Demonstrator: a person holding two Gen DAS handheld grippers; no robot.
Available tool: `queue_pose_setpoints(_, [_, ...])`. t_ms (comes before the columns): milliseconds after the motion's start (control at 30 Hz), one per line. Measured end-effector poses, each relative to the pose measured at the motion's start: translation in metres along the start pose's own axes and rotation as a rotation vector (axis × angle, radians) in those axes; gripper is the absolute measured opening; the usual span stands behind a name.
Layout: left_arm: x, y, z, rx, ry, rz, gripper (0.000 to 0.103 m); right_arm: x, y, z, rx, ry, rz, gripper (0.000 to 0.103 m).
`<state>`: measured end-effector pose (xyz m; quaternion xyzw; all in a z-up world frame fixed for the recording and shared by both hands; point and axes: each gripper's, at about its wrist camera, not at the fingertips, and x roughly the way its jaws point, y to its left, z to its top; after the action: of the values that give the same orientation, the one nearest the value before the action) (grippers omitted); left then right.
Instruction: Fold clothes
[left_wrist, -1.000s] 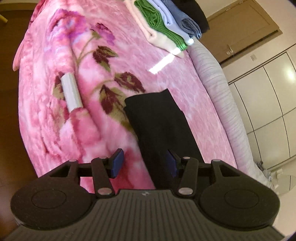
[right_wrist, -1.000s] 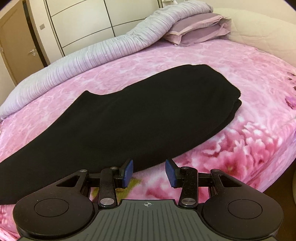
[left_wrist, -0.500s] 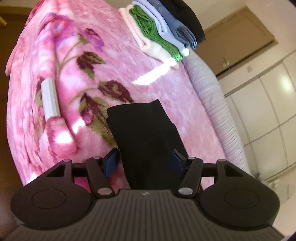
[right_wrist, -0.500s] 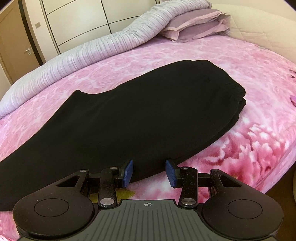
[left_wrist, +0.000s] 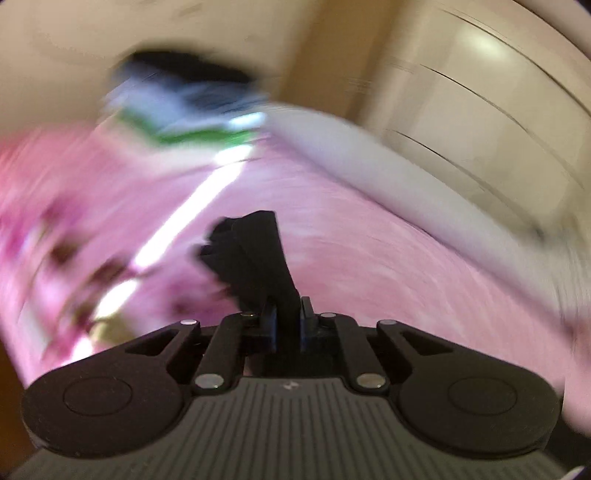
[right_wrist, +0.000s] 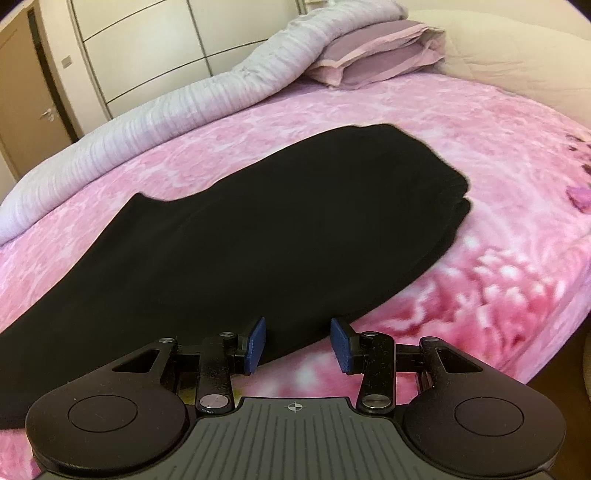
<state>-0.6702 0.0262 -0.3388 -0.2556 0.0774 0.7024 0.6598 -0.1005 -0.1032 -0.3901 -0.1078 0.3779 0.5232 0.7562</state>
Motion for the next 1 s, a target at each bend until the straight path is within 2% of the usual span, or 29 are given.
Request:
queue_pose_setpoints(67, [-0.009,-0.052,-0.007,0.221,-0.021,-0.085,0.007,-0.003,-0.005,0.002,0.012,-0.010,-0.012,0.043])
queue_pose_setpoints(167, [-0.012,-0.123,-0.040,0.456,0.046,-0.258,0.009,-0.007,-0.010,0.004,0.019,-0.019,-0.015,0.043])
queue_pose_setpoints(267, [-0.001,-0.167,-0.087,0.565,0.195,-0.359,0.018,-0.011,-0.014,0.007,0.025,-0.028,-0.015,0.043])
queue_pose_setpoints(333, [-0.002,-0.179,-0.109,0.584,0.252,-0.352,0.020,-0.013,-0.017,0.008,0.028,-0.033,-0.015,0.043])
queue_pose_setpoints(400, [-0.012,-0.175,-0.110,0.545,0.256,-0.366,0.022,-0.016,-0.019,0.010,0.032,-0.039,-0.016,0.043])
queue_pose_setpoints(533, [-0.031,-0.136,-0.077,0.308,0.255,-0.496,0.024,-0.017,-0.019,0.013,0.014,-0.049,-0.023,0.043])
queue_pose_setpoints(567, [-0.033,-0.127,-0.070,0.263,0.246,-0.499,0.024,-0.016,-0.017,0.012,0.013,-0.047,-0.017,0.043])
queue_pose_setpoints(633, [-0.021,-0.112,-0.066,0.233,0.257,-0.421,0.023,-0.015,-0.009,0.011,0.020,-0.046,0.020,0.043])
queue_pose_setpoints(700, [-0.004,-0.099,-0.065,0.227,0.285,-0.326,0.021,-0.013,0.003,0.010,0.019,-0.036,0.085,0.043])
queue_pose_setpoints(767, [0.004,-0.088,-0.064,0.211,0.312,-0.286,0.019,-0.010,0.018,0.008,0.023,-0.007,0.164,0.043])
queue_pose_setpoints(867, [0.002,-0.065,-0.053,0.121,0.294,-0.312,0.019,-0.001,0.047,0.004,0.041,0.063,0.309,0.043])
queue_pose_setpoints(1000, [0.004,-0.036,-0.043,0.044,0.310,-0.318,0.019,0.024,0.088,-0.004,0.126,0.209,0.515,0.043])
